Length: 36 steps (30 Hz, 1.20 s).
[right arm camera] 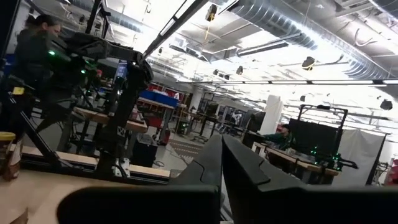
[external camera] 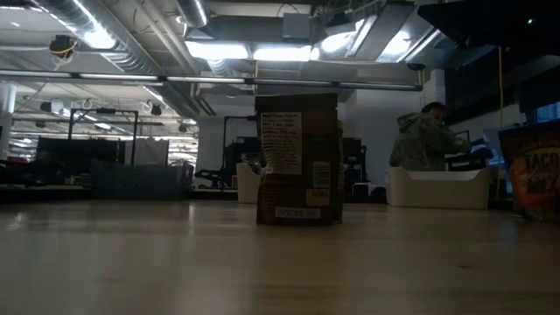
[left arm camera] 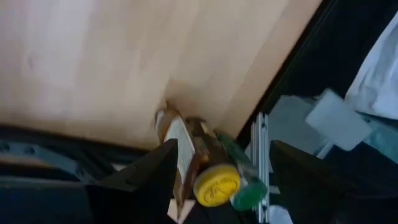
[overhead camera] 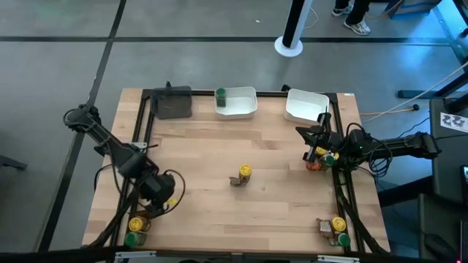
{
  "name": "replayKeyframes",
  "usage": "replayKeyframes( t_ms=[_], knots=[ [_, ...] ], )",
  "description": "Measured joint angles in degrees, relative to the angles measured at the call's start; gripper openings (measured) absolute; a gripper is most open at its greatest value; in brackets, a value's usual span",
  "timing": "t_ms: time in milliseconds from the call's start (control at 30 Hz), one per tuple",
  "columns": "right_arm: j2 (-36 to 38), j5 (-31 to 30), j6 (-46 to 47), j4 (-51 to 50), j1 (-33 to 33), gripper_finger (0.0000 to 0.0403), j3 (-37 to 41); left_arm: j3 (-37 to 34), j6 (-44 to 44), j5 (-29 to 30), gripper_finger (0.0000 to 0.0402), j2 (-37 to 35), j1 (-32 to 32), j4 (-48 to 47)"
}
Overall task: Sort spices by type
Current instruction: Put the bottom left brown seasoning bag into the black bin
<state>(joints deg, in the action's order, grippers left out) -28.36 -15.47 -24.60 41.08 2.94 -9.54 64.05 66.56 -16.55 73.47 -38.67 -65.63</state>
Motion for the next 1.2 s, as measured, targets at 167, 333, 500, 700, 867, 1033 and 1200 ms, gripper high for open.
replayKeyframes(
  t_ms=[167,333,500,700,867,1033,1200],
  knots=[
    [0.0,0.0,0.0,0.0,0.0,0.0014,0.0,0.0,3.6,2.5,0.0237,0.0,-4.3,-1.6],
    [0.0,0.0,0.1,0.0,0.0,0.0014,0.0,0.0,7.9,2.8,0.0237,0.0,-7.8,-2.5],
    [0.0,0.0,0.2,0.0,0.0,0.0014,0.0,0.0,8.2,4.6,0.0237,0.2,-10.1,-3.7],
    [0.0,0.0,0.2,0.0,0.0,0.0014,0.0,0.0,6.4,7.2,0.0237,2.4,-11.7,-4.0],
    [0.0,0.0,0.2,0.0,0.0,0.0014,0.0,0.0,6.3,7.2,0.0237,4.8,-12.5,-4.0],
    [0.0,0.0,0.2,0.0,0.0,0.0014,0.0,0.0,6.0,7.2,0.0237,7.1,-13.1,-3.6],
    [0.0,0.0,0.3,0.0,0.0,0.0014,0.0,0.0,6.0,7.2,0.0237,9.6,-14.0,-2.6]
  ],
)
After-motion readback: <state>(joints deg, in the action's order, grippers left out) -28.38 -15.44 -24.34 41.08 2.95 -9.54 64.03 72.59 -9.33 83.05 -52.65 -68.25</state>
